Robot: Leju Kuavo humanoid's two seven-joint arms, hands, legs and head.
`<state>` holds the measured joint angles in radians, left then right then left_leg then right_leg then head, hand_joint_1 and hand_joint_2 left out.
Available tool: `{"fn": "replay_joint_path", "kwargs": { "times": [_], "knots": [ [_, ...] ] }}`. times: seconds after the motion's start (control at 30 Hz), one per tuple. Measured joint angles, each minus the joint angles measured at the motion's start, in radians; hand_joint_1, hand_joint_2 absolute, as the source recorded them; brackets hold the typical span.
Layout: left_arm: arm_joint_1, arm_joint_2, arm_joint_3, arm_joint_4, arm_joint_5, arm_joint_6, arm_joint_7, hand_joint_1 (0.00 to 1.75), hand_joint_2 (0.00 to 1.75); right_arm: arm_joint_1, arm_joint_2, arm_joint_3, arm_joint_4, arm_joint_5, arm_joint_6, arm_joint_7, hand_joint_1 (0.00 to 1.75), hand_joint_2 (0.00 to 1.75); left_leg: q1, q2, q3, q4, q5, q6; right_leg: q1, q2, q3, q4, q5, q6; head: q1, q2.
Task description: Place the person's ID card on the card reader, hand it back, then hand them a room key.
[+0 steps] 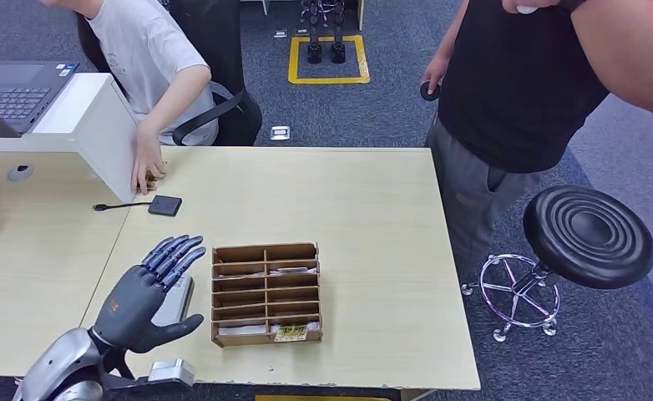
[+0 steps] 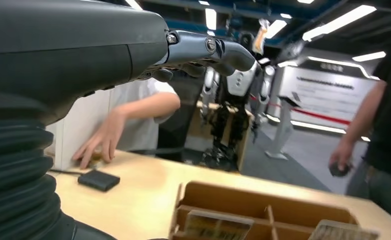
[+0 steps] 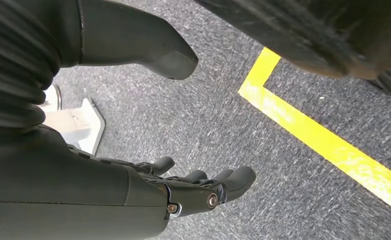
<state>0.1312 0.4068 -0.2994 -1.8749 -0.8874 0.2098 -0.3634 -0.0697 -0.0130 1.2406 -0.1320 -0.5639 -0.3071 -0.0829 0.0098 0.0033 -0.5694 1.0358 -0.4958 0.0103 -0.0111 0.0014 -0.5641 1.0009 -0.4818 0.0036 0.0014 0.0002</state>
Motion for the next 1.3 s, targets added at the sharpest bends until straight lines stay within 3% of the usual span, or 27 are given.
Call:
{"fn": "replay_joint_path", "kwargs": {
  "times": [0.17,0.27,0.4,0.63,1.0,1.3],
  "knots": [
    [-0.076,-0.019,-0.195,0.045,-0.115,0.017,0.044,0.0,1.75,-0.004,-0.001,0.002,0.003,0.006,0.002,0.0,0.0,1.75,0.0,0.0,0.0,0.0,0.0,0.0,0.0,0.0,0.0,0.0,0.0,0.0,0.0,0.0],
    [-0.106,-0.033,-0.303,0.087,-0.101,0.016,0.062,0.0,1.75,-0.007,-0.004,0.005,0.003,0.006,0.003,0.0,0.0,1.75,0.0,0.0,0.0,0.0,0.0,0.0,0.0,0.0,0.0,0.0,0.0,0.0,0.0,0.0],
    [-0.12,-0.016,-0.381,0.106,-0.073,0.026,0.078,0.0,1.75,-0.006,-0.007,0.006,0.003,0.002,0.003,0.0,0.0,1.75,0.0,0.0,0.0,0.0,0.0,0.0,0.0,0.0,0.0,0.0,0.0,0.0,0.0,0.0],
    [-0.129,0.0,-0.423,0.131,-0.167,0.052,0.134,0.0,1.75,-0.007,-0.009,0.007,0.003,-0.005,0.003,0.0,0.0,1.75,0.0,0.0,0.0,0.0,0.0,0.0,0.001,0.0,0.0,0.0,0.0,0.0,0.0,0.0],
    [-0.098,0.057,-0.438,0.15,-0.174,0.074,0.134,0.0,1.75,-0.007,-0.009,0.009,0.004,-0.008,0.005,0.001,0.0,1.75,0.0,0.0,0.0,-0.001,0.0,0.0,0.001,0.0,0.0,0.0,-0.001,0.0,0.0,0.0],
    [-0.091,0.048,-0.439,0.168,-0.216,0.092,0.149,0.0,1.75,-0.007,-0.01,0.021,0.004,-0.01,0.003,0.0,0.0,1.75,0.0,0.0,0.0,0.0,0.0,0.0,0.0,0.0,0.0,0.0,0.0,0.0,0.0,0.0]
  ]
}}
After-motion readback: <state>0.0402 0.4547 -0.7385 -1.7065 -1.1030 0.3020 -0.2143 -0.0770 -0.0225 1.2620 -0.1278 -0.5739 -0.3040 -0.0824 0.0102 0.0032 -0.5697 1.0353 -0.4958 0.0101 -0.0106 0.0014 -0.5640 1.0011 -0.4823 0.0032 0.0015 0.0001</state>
